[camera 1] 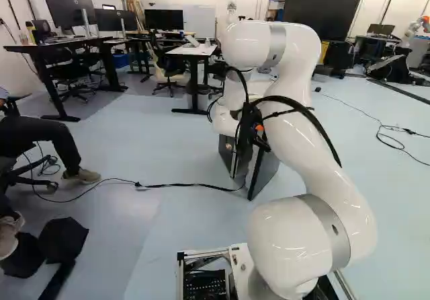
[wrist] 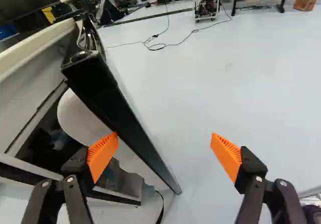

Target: Open the fridge door

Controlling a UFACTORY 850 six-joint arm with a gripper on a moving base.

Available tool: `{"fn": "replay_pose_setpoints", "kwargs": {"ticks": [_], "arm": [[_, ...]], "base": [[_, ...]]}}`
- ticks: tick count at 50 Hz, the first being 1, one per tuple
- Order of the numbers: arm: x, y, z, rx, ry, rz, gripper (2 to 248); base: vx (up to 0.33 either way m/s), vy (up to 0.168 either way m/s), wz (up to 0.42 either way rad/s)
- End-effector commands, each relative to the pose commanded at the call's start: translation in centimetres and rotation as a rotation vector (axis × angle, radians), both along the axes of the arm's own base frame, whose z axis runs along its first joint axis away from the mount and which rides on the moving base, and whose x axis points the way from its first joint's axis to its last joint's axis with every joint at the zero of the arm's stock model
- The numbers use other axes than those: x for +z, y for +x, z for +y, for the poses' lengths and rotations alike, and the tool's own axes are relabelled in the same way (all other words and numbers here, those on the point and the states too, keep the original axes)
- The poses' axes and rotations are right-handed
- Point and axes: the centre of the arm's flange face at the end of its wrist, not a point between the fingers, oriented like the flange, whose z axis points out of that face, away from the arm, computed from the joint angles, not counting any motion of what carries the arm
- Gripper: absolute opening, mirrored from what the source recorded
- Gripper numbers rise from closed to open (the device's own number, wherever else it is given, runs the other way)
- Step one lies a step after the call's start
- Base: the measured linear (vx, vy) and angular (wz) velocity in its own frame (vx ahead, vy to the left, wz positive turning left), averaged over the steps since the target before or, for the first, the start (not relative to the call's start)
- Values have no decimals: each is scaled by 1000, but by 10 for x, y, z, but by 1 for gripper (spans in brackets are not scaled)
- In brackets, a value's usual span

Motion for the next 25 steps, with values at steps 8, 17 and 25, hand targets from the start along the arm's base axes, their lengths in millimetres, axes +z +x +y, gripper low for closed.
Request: {"fn": "replay_pose_setpoints", "kwargs": {"ticks": [8, 17, 25], "arm": [[0, -4, 0, -11, 6, 5, 247], [-1, -5, 0, -13, 7, 6, 247], [0, -5, -1, -15, 0, 5, 247]], "base": [[0, 0, 0], [0, 0, 0], [0, 0, 0]]}}
